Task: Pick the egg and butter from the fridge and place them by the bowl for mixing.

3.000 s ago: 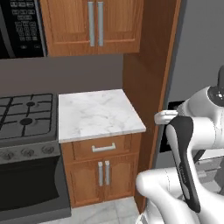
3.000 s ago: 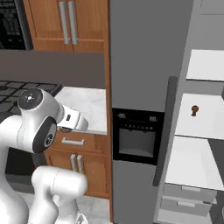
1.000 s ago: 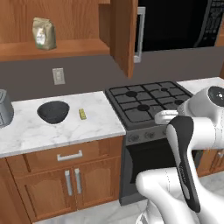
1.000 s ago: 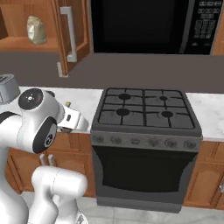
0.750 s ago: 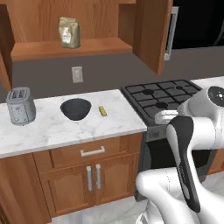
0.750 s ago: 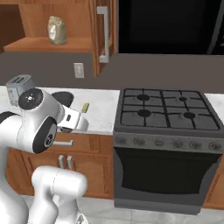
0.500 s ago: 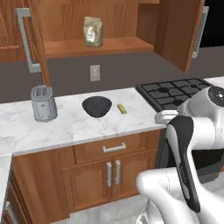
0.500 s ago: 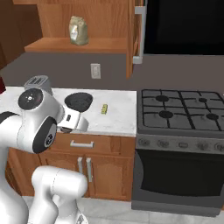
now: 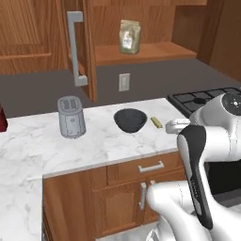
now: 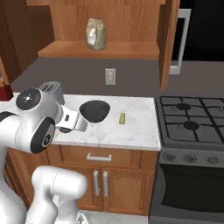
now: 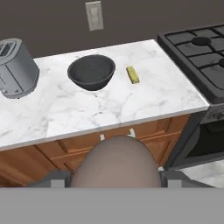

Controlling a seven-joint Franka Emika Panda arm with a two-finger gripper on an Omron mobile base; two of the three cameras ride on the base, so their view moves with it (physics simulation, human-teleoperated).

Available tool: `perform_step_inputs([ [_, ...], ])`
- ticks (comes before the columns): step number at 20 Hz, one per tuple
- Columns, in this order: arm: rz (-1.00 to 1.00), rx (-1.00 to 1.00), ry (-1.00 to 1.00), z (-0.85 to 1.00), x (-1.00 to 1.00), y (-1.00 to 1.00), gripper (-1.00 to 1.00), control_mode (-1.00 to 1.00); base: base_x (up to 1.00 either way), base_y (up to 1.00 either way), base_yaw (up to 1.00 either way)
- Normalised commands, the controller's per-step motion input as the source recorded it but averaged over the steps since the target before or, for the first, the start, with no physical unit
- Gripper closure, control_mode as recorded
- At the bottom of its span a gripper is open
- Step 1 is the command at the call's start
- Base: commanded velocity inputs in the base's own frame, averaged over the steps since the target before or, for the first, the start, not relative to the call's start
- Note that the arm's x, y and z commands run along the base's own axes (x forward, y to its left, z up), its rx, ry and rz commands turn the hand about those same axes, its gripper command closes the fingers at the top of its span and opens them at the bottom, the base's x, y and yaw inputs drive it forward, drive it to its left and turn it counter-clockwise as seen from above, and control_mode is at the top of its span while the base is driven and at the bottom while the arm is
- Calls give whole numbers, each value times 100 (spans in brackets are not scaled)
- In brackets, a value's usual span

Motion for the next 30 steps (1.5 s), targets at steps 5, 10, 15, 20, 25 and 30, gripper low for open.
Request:
perform_step_inputs([
  [5,0,0,0,0,0,0,100,100,57,-2,2],
  [10,0,0,0,0,0,0,100,100,53,0,5],
  [15,0,0,0,0,0,0,100,100,53,0,4],
  [20,0,0,0,0,0,0,100,100,42,0,0],
  [25,0,0,0,0,0,0,100,100,8,0,1],
  [30,0,0,0,0,0,0,100,100,0,0,0],
])
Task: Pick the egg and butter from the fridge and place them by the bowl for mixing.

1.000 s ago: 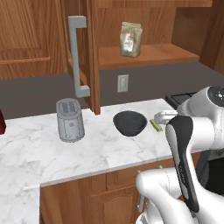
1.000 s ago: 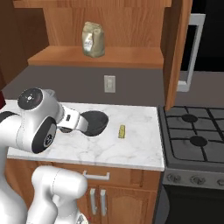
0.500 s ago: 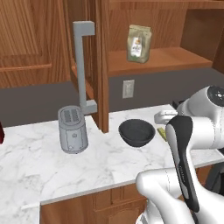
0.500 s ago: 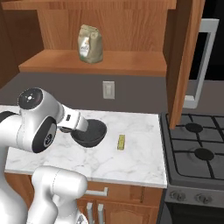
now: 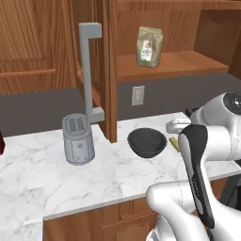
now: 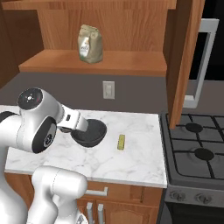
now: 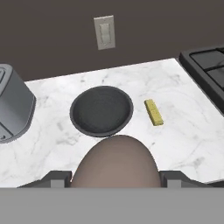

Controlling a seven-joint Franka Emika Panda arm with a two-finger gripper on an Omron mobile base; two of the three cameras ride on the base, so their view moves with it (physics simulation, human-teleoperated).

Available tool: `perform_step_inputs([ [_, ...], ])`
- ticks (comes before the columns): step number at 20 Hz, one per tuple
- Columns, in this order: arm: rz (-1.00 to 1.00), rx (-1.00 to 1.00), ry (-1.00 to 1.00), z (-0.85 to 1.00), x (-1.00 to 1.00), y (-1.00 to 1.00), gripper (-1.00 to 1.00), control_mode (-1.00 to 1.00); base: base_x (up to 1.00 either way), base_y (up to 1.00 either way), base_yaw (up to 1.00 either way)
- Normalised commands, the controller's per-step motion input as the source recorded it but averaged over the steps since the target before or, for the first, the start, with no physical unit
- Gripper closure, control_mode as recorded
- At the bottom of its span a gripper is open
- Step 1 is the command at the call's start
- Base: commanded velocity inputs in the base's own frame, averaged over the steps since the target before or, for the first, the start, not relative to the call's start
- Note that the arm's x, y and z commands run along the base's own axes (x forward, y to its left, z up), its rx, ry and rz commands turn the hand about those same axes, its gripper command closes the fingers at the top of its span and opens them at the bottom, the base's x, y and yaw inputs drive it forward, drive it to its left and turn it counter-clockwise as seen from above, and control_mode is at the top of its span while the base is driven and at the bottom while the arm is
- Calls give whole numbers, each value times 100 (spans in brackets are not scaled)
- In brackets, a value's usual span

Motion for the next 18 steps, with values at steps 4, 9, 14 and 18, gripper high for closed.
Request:
perform_step_inputs([
  [4,0,0,0,0,0,0,100,100,0,0,0],
  [9,0,0,0,0,0,0,100,100,3,-7,0],
  [14,-3,0,7,-11,9,-33,100,-100,0,0,0],
  [18,-1,0,3,-14,15,-44,100,-100,0,0,0],
])
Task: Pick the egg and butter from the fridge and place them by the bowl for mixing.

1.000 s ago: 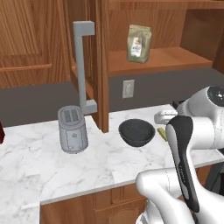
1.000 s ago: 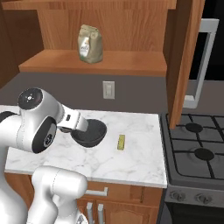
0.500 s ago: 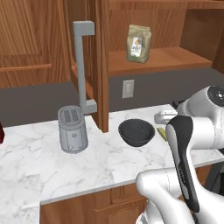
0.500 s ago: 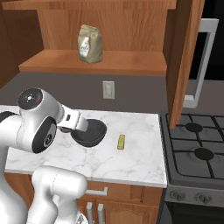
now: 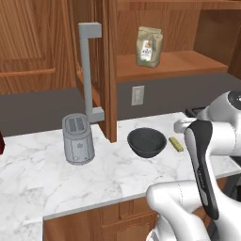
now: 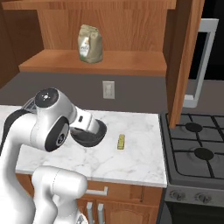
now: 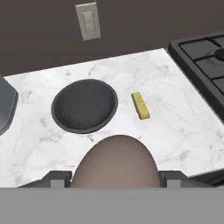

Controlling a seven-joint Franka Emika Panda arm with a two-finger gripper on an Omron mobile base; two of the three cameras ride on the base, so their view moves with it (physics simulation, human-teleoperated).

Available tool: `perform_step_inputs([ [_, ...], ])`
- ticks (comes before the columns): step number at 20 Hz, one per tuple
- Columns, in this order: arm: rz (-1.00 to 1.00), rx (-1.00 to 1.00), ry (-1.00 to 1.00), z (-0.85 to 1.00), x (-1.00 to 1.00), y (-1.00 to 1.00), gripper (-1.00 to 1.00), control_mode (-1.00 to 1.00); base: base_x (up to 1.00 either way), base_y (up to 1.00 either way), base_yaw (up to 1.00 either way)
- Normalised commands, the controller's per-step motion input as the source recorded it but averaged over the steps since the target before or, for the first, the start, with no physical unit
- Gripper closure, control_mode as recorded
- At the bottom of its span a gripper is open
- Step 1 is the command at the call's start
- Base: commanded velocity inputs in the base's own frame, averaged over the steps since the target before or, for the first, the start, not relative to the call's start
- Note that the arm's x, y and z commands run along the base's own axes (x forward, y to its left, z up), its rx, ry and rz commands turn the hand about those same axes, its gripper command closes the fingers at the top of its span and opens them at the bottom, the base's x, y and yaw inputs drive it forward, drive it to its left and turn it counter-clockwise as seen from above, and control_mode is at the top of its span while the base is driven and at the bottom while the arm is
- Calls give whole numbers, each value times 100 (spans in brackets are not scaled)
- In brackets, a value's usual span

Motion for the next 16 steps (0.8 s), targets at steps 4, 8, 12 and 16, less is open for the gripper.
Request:
perform_step_inputs([
  [4,0,0,0,-23,22,-44,100,-100,0,0,0],
  [8,0,-7,-7,-43,31,-22,100,-100,0,0,0],
  [12,0,-3,-12,-53,38,-22,100,-100,0,0,0],
  [16,0,-2,-4,-54,39,-33,100,-100,0,0,0],
])
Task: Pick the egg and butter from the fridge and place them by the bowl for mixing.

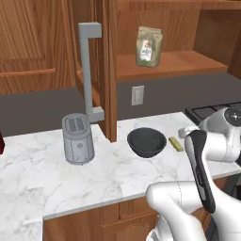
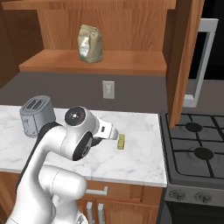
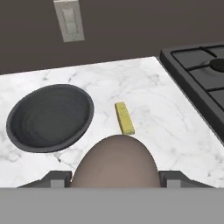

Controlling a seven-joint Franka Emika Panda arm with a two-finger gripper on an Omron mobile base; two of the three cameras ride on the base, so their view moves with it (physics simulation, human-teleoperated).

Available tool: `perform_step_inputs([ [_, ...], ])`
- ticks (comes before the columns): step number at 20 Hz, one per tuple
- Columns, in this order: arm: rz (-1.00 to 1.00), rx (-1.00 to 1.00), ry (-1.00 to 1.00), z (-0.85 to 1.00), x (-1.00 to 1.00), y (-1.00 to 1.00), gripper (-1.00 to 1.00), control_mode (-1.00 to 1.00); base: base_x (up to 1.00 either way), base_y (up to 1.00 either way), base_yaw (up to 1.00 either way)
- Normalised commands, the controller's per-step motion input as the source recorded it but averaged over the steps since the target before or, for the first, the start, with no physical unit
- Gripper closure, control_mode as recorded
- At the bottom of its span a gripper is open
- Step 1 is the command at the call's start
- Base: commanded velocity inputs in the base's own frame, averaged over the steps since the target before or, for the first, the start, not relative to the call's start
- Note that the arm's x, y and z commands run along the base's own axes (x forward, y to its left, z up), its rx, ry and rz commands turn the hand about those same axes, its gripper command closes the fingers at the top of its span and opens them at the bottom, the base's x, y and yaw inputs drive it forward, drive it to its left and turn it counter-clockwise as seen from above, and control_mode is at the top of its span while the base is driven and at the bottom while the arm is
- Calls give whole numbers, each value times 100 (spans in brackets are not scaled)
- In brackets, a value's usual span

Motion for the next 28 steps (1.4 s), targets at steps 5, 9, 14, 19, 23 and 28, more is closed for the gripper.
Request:
perform_step_inputs([
  [5,0,0,2,-40,40,-31,100,-100,0,0,0],
  [9,0,-2,3,-31,44,-27,100,-100,0,0,0],
  [14,0,-2,15,-19,49,-18,100,-100,0,0,0],
  [19,0,-3,21,-11,48,-18,100,-100,0,0,0],
  [23,0,-1,11,-5,31,-28,100,-100,0,0,0],
  [28,0,0,-1,-29,7,-37,100,-100,0,0,0],
])
